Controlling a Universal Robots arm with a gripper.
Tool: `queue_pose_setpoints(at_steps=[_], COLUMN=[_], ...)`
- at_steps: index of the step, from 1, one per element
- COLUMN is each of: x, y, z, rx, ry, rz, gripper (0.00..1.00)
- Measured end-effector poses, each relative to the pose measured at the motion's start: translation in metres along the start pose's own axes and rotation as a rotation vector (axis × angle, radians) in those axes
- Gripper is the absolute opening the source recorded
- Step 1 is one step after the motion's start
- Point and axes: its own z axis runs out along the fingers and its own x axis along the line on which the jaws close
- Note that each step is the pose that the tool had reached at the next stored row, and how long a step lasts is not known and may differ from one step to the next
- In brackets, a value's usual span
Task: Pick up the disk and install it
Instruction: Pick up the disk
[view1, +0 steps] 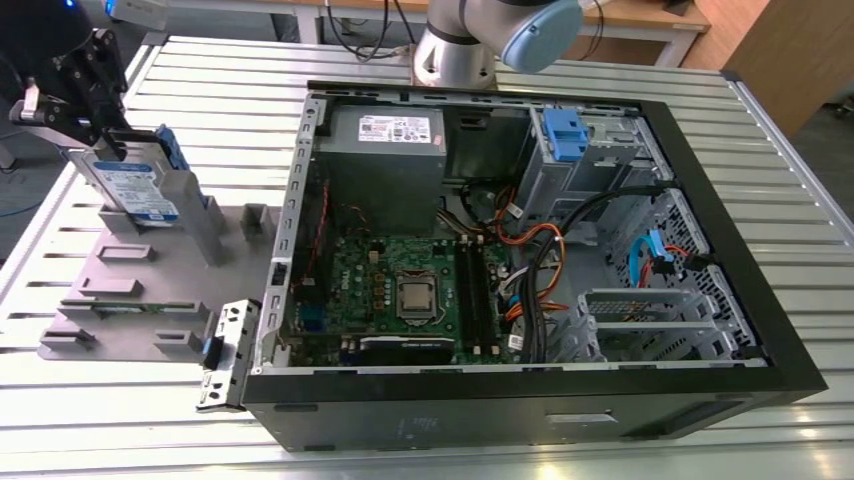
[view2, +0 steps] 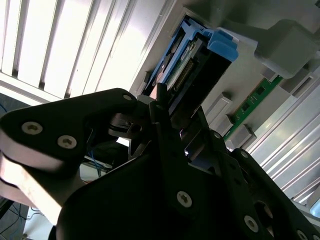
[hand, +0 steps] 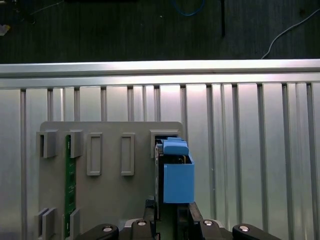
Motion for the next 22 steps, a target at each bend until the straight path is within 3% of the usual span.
queue_pose_setpoints(at_steps=[8,11,17,22], x=[0.0,-0.0001,-0.0008,-0.0015], y=[0.0,0.0,0.0002,0.0004], z=[-0.0001,-0.0033,-0.0176,-0.0342], rx=[0.0,-0.0001,0.0001,0.0001], ry=[-0.0001,0.0001,0.0,0.0], rz=[0.0,0.0,0.0,0.0], gripper=[0.35,0.35,0.35,0.35])
